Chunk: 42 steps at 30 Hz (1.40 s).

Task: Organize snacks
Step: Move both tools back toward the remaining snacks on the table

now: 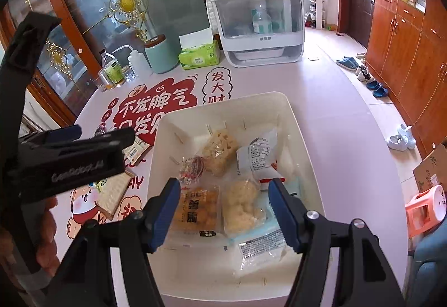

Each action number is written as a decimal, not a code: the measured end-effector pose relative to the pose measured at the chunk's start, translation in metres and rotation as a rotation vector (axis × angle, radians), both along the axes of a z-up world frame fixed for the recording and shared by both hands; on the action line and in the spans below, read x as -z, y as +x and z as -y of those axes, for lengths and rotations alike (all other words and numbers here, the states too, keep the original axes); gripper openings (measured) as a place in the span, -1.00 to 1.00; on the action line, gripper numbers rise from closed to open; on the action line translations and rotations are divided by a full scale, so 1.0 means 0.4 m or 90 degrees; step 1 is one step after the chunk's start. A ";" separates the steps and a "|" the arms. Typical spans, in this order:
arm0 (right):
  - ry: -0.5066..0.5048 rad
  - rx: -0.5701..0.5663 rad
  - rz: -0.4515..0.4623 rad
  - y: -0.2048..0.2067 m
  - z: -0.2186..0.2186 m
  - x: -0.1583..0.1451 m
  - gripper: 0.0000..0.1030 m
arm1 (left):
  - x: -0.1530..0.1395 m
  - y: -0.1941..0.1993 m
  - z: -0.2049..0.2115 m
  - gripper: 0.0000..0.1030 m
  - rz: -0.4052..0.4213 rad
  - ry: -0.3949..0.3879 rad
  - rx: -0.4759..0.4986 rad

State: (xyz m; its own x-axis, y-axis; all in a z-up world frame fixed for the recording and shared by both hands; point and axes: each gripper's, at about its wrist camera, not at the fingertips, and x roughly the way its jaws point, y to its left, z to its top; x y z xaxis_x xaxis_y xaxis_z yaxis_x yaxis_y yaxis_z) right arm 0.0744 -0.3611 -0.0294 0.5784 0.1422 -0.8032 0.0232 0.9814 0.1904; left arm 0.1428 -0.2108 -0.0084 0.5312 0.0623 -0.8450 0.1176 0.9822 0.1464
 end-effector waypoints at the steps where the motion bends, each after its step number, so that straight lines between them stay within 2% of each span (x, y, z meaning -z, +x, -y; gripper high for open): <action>1: -0.001 0.001 0.002 -0.001 -0.005 -0.003 0.28 | -0.006 -0.008 -0.009 0.76 0.003 0.001 -0.002; 10: -0.029 -0.027 0.026 -0.018 -0.093 -0.045 0.28 | -0.084 -0.074 -0.167 0.76 0.053 0.001 -0.047; 16: -0.061 -0.041 0.037 -0.025 -0.176 -0.069 0.28 | -0.129 -0.089 -0.333 0.77 0.078 -0.021 -0.093; 21: -0.080 -0.032 0.042 -0.020 -0.249 -0.084 0.28 | -0.170 -0.081 -0.470 0.77 0.103 -0.031 -0.106; 25: -0.099 -0.015 0.059 -0.005 -0.335 -0.120 0.28 | -0.250 -0.043 -0.610 0.77 0.146 -0.021 -0.097; 29: -0.107 -0.012 0.078 0.030 -0.424 -0.171 0.28 | -0.337 0.016 -0.742 0.90 0.203 -0.012 -0.088; 33: -0.093 -0.022 0.082 0.092 -0.516 -0.217 0.28 | -0.383 0.096 -0.863 0.91 0.240 -0.007 -0.075; 37: -0.078 -0.029 0.071 0.157 -0.597 -0.230 0.28 | -0.365 0.183 -0.947 0.92 0.220 -0.015 -0.064; 42: -0.111 -0.049 0.032 0.256 -0.677 -0.210 0.28 | -0.259 0.291 -0.996 0.92 0.148 -0.022 -0.041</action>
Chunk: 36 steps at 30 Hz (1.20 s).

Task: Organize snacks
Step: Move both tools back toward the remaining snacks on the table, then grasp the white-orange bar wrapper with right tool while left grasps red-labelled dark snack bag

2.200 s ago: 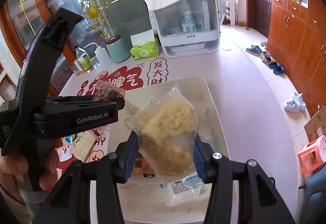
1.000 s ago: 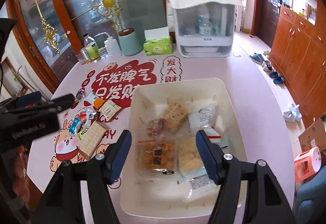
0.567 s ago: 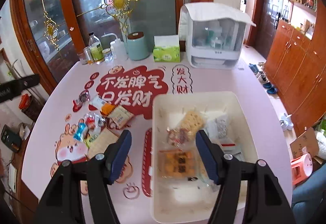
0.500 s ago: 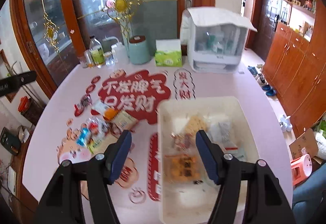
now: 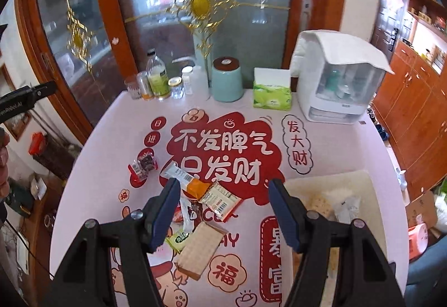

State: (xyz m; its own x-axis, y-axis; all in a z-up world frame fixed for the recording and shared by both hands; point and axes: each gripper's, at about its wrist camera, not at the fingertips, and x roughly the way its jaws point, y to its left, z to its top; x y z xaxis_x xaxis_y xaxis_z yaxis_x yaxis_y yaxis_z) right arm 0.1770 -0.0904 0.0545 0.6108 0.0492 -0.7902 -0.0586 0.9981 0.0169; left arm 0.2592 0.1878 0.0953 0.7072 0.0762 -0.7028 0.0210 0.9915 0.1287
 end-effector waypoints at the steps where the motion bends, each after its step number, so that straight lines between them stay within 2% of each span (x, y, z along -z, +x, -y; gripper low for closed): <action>1: -0.003 -0.008 -0.005 0.020 -0.013 0.004 0.28 | 0.028 0.021 -0.003 0.92 -0.013 0.002 0.004; 6: -0.023 -0.051 -0.042 0.142 -0.077 0.067 0.28 | 0.195 0.124 0.008 0.92 -0.100 0.011 0.055; 11: -0.043 -0.102 -0.103 0.251 -0.139 0.196 0.28 | 0.400 0.217 0.049 0.92 -0.214 0.013 0.127; 13: -0.037 -0.128 -0.137 0.285 -0.161 0.259 0.28 | 0.492 0.247 0.074 0.92 -0.259 0.029 0.162; 17: -0.042 -0.161 -0.197 0.340 -0.198 0.392 0.28 | 0.629 0.278 0.108 0.92 -0.305 0.078 0.203; 21: -0.041 -0.177 -0.240 0.379 -0.224 0.497 0.28 | 0.732 0.303 0.115 0.92 -0.339 0.093 0.219; 26: -0.037 -0.207 -0.271 0.410 -0.257 0.572 0.28 | 0.787 0.333 0.093 0.92 -0.368 0.054 0.219; 33: -0.067 -0.245 -0.306 0.418 -0.289 0.651 0.30 | 0.807 0.353 0.081 0.92 -0.379 0.007 0.232; 36: -0.082 -0.264 -0.284 0.406 -0.303 0.658 0.27 | 0.800 0.352 0.091 0.92 -0.382 -0.010 0.253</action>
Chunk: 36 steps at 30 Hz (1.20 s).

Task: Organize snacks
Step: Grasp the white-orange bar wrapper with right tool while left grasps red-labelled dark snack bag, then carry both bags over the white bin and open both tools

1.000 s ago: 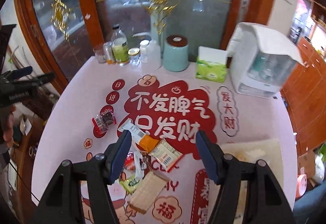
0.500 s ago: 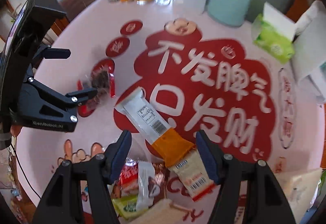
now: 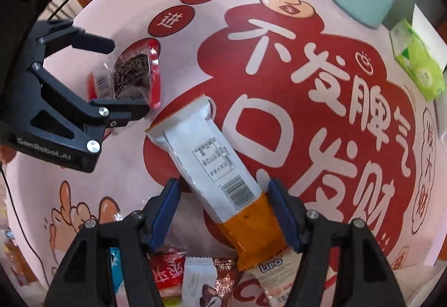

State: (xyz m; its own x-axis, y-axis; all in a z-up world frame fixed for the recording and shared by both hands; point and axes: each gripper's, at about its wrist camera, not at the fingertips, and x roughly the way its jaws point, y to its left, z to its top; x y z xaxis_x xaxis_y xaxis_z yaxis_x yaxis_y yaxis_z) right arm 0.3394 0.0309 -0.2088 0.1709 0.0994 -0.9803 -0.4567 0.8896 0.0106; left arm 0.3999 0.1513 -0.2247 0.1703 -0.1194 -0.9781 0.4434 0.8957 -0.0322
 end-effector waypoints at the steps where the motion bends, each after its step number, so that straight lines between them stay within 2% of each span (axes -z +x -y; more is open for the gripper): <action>1: -0.005 -0.008 0.003 -0.004 -0.005 0.002 0.27 | -0.005 -0.004 0.002 0.92 -0.001 -0.007 0.005; 3: -0.001 -0.017 0.004 -0.009 -0.011 0.007 0.27 | -0.017 -0.014 0.007 0.92 0.005 -0.011 0.014; 5: 0.000 -0.023 0.008 -0.014 -0.013 0.012 0.25 | -0.012 -0.013 0.013 0.92 0.014 0.008 0.020; 8: 0.003 -0.017 0.015 -0.017 -0.010 0.013 0.05 | 0.012 -0.002 0.012 0.92 0.006 0.034 0.012; 9: 0.003 -0.015 0.015 -0.018 -0.010 0.013 0.01 | 0.013 0.001 0.009 0.90 0.002 0.026 0.008; 12: 0.003 -0.013 0.016 -0.024 -0.004 0.009 -0.09 | 0.010 0.008 -0.001 0.64 0.004 0.008 0.006; 13: 0.003 -0.012 0.019 -0.027 -0.004 0.010 -0.13 | 0.006 0.009 0.000 0.47 0.010 0.005 0.009; 15: 0.004 -0.009 0.023 -0.028 0.001 0.004 -0.21 | -0.002 0.004 0.006 0.38 0.022 0.020 0.015; 17: 0.009 0.000 0.026 -0.023 0.013 -0.015 -0.30 | -0.020 -0.011 0.020 -0.12 0.050 0.028 0.021; 18: 0.012 0.006 0.029 -0.024 0.016 -0.020 -0.33 | -0.033 -0.021 0.028 -0.16 0.068 0.040 0.025; 25: 0.028 0.053 0.084 -0.061 0.036 -0.084 -0.38 | -0.120 -0.074 0.017 -0.19 0.104 0.023 -0.032; 31: 0.099 0.111 0.173 -0.165 0.085 -0.242 -0.38 | -0.253 -0.221 0.024 -0.20 0.138 -0.031 -0.062; 36: 0.157 0.151 0.228 -0.297 0.135 -0.363 -0.38 | -0.382 -0.333 0.078 -0.20 0.176 -0.091 -0.049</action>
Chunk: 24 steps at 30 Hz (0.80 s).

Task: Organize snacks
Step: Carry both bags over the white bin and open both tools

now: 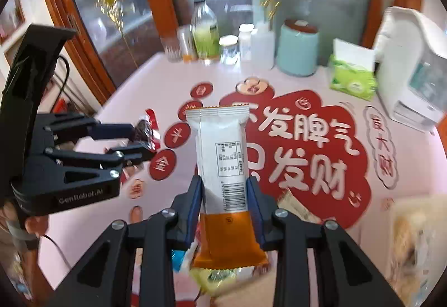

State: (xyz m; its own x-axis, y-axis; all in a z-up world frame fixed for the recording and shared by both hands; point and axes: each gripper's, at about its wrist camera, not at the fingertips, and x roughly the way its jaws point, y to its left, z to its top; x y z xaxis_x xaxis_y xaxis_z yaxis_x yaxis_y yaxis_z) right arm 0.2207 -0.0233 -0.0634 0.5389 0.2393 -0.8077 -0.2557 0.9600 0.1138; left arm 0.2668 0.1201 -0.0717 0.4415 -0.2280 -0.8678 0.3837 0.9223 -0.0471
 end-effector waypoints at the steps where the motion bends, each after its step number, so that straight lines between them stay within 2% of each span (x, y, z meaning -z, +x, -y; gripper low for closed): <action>1: 0.006 0.009 0.007 -0.022 0.012 -0.020 -0.38 | -0.027 -0.025 0.017 -0.20 0.007 -0.013 0.007; 7: 0.018 0.080 0.038 -0.172 0.118 -0.110 -0.37 | -0.176 -0.170 0.152 -0.19 0.051 -0.074 0.066; 12: 0.035 0.143 0.062 -0.295 0.243 -0.159 -0.37 | -0.240 -0.249 0.283 -0.19 0.071 -0.090 0.092; 18: 0.053 0.186 0.081 -0.380 0.412 -0.185 -0.37 | -0.249 -0.311 0.481 -0.19 0.057 -0.087 0.105; 24: 0.020 0.223 0.076 -0.424 0.601 -0.195 -0.36 | -0.211 -0.327 0.698 -0.19 0.037 -0.058 0.099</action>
